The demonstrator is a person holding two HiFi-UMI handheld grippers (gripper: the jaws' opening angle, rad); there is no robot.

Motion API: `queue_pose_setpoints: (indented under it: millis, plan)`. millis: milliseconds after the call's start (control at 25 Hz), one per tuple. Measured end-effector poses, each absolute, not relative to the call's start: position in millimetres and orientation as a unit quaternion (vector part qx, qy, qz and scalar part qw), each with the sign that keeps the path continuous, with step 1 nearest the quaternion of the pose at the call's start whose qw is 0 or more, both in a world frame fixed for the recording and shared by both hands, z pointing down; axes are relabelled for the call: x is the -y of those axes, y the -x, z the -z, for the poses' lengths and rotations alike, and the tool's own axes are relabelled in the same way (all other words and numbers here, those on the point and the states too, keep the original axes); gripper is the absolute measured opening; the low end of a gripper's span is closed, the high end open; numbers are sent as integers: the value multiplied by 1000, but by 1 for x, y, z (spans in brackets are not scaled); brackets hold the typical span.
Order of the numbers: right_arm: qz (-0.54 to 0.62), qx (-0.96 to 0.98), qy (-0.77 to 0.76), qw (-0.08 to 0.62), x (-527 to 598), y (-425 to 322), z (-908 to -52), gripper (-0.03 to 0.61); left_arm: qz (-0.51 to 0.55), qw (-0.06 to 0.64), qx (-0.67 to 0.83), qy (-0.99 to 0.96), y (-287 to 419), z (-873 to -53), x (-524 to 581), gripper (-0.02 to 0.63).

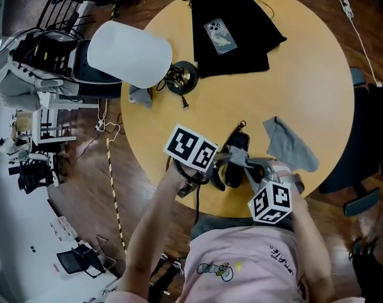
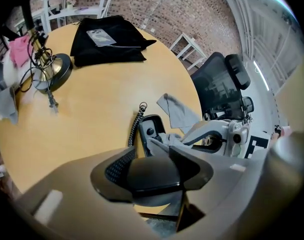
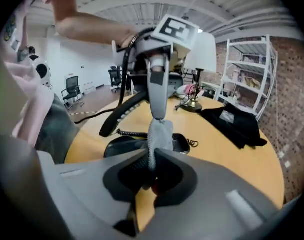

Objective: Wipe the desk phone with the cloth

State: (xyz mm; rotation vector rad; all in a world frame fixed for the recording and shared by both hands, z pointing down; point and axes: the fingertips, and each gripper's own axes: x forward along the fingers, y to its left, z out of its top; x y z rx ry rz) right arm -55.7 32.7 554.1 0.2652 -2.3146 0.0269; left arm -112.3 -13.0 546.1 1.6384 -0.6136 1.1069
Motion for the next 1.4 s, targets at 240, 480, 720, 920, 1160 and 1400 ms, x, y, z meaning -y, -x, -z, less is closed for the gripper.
queue_pose_setpoints:
  millis: [240, 480, 720, 920, 1160, 1400]
  plan:
    - [-74, 883, 50, 462, -120, 92, -575, 20, -450, 511, 248, -689, 131, -555, -24, 224]
    - [-79, 859, 85, 499, -179, 106, -588, 20, -441, 510, 241, -699, 134, -562, -66, 225]
    - [-88, 871, -50, 480, -95, 101, -579, 21, -425, 515, 241, -704, 136, -552, -35, 225]
    - [-119, 842, 177, 496, -150, 89, -559, 21, -418, 526, 231, -704, 131, -541, 2, 225]
    - [-188, 871, 165, 423, -111, 45, -525, 21, -429, 528, 218, -700, 113, -535, 62, 225]
    - [-234, 882, -8, 410, -18, -44, -520, 21, -474, 519, 231, -673, 73, -545, 101, 225]
